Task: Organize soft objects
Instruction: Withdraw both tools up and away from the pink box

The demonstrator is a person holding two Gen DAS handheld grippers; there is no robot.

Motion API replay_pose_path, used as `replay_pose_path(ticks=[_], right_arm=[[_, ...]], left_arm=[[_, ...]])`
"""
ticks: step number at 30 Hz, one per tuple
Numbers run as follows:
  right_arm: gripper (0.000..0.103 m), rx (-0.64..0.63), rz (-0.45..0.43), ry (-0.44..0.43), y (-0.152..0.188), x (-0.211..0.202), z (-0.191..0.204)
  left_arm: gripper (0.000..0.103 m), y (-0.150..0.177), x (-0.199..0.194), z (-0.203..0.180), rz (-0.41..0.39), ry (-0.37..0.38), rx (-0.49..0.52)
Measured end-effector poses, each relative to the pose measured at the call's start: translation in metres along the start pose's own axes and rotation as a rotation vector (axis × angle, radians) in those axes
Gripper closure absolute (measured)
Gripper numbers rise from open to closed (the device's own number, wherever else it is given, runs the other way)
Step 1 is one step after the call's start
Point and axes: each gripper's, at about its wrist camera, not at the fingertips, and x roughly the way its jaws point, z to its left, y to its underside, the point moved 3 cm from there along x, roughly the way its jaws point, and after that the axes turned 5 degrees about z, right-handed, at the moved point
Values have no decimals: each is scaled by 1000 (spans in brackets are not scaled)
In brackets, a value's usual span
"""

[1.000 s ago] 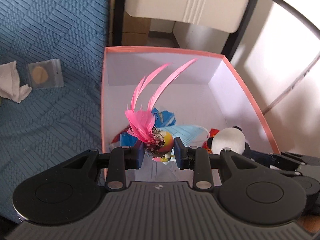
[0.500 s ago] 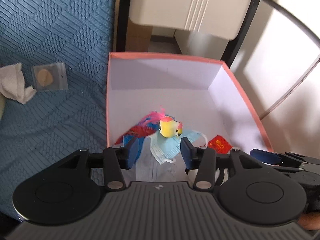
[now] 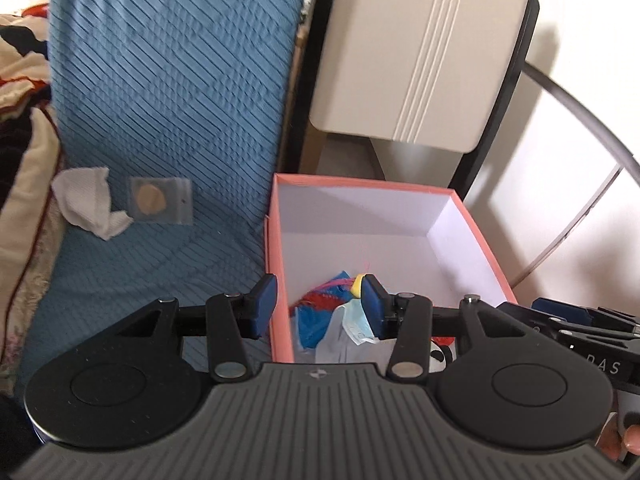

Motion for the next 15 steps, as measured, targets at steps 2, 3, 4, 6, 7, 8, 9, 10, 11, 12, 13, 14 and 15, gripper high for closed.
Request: replay_pose_path(ticks=[2, 3, 4, 6, 7, 8, 9, 10, 11, 12, 13, 14, 15], right_arm=[[39, -9, -14, -5, 0, -6, 8], [39, -12, -19, -8, 0, -9, 12], [39, -15, -25, -11, 1, -12, 16], [39, -26, -38, -18, 3, -17, 25], [39, -33, -45, -21, 4, -19, 31], [39, -38, -50, -23, 6, -20, 36], [39, -43, -57, -27, 7, -21, 41], [39, -48, -61, -28, 9, -23, 46], [39, -48, -62, -27, 10, -25, 50], [39, -49, -64, -31, 12, -26, 55], [39, -55, -71, -39, 14, -28, 60], [39, -62, -77, -42, 15, -29, 66], [39, -69, -83, -41, 18, -30, 70]], left_arm=[[51, 4, -11, 5, -19, -1, -3], [51, 6, -17, 8, -28, -1, -1], [51, 8, -22, 11, -37, -2, 0], [51, 14, -31, 16, -55, -7, 8], [51, 16, -35, 19, -61, -11, 6], [51, 18, -38, 22, -66, -11, 7], [51, 21, -42, 25, -71, -8, 8], [51, 23, -45, 29, -73, -11, 6], [51, 25, -48, 32, -76, -9, 7], [51, 27, -51, 35, -80, -5, 9], [51, 29, -54, 38, -84, -5, 10], [51, 31, -56, 41, -89, -10, 11], [51, 33, -57, 45, -95, -16, 15]])
